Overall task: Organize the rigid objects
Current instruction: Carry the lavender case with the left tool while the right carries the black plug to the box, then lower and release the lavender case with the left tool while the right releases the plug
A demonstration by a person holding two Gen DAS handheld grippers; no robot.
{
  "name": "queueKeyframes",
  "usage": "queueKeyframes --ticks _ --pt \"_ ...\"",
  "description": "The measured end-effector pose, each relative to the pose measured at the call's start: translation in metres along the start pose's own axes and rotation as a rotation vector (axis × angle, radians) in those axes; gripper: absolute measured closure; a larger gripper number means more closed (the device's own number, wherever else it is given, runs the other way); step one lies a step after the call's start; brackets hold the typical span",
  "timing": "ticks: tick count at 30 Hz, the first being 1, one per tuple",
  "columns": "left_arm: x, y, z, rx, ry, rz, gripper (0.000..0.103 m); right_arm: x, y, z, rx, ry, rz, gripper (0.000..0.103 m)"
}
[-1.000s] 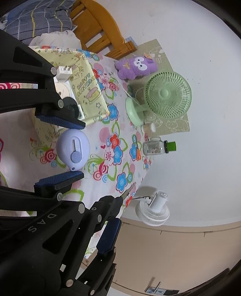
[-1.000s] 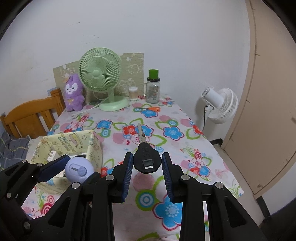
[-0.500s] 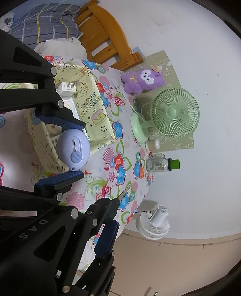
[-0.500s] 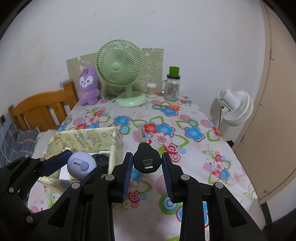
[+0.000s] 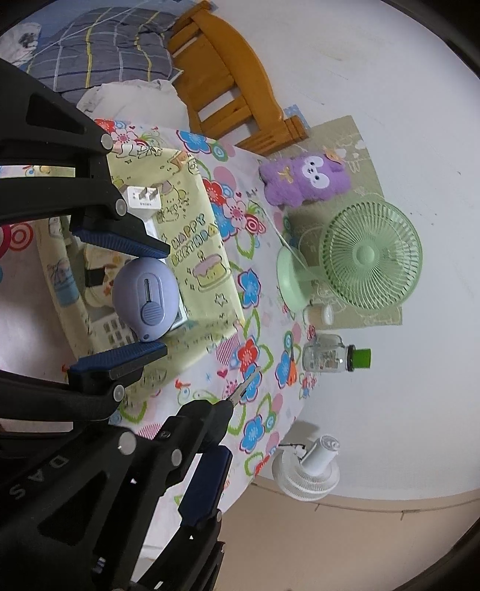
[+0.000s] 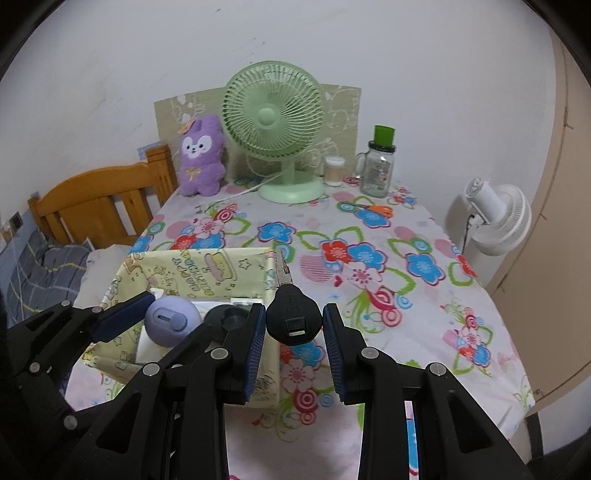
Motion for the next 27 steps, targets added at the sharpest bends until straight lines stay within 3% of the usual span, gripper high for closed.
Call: queueKeyframes --ticks 27 --pt "-0.061 0.048 0.02 0.085 0.133 -0.012 0.055 -0.061 0.045 -0.002 0.067 0.079 -0.073 0.068"
Point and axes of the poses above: each gripper's, at about its wrist camera, not at the fingertips, and x roughly against the way its jaws point, y to its left, z to its underside, the point moved 8 cm from there along -x, roughly the way its jaws point, and after that the axes turned 2 degrees about -y, right-handed, at the moved point
